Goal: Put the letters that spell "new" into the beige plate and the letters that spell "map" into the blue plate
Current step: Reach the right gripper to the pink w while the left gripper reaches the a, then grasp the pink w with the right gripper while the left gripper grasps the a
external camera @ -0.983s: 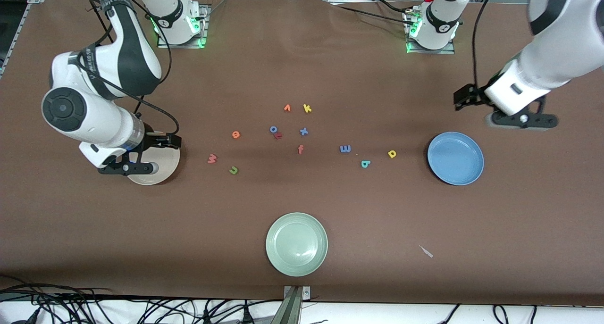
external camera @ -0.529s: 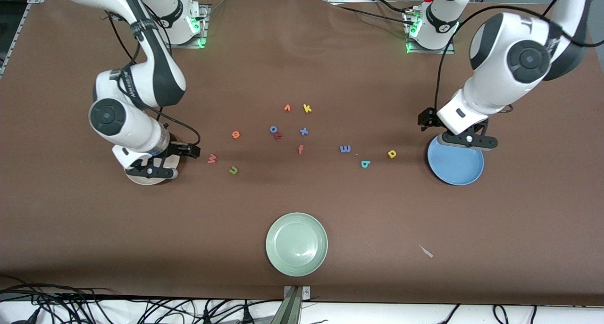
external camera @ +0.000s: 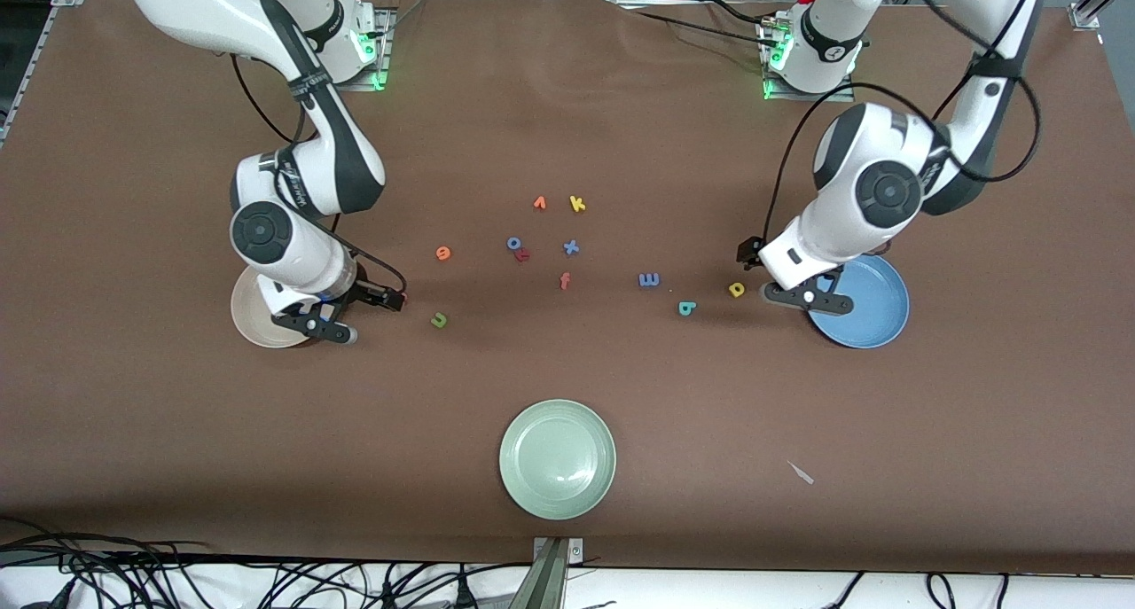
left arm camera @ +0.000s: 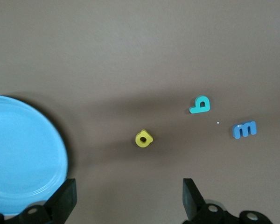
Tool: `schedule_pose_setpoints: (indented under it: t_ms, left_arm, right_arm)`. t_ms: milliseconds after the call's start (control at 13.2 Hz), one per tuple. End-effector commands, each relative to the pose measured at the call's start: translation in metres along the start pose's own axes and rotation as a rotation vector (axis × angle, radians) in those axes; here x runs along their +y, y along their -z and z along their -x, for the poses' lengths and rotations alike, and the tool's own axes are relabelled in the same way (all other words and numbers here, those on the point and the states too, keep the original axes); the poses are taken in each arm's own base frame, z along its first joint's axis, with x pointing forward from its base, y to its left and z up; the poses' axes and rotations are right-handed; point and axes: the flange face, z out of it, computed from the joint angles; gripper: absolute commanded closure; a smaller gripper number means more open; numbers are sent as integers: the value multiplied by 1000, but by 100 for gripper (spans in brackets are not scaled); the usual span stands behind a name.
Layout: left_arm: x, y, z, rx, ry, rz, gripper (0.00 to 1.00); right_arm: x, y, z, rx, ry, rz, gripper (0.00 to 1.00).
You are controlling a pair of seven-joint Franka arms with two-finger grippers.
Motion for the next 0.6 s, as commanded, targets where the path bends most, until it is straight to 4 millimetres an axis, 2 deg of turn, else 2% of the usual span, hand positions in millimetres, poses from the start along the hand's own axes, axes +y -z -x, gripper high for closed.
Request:
schedule_pose_setpoints:
  t_ms: [0, 378, 529]
  left_arm:
    - [9, -18, -2, -29, -24, 6, 0]
    - [15, -71, -16, -2, -19, 23, 0]
    - [12, -84, -17, -11, -10, 24, 6]
  right_arm:
    - [-3, -23, 14, 14, -49, -17, 0]
    - [1, -55, 18, 8, -69, -14, 0]
    - [3, -68, 18, 3, -80, -10, 1]
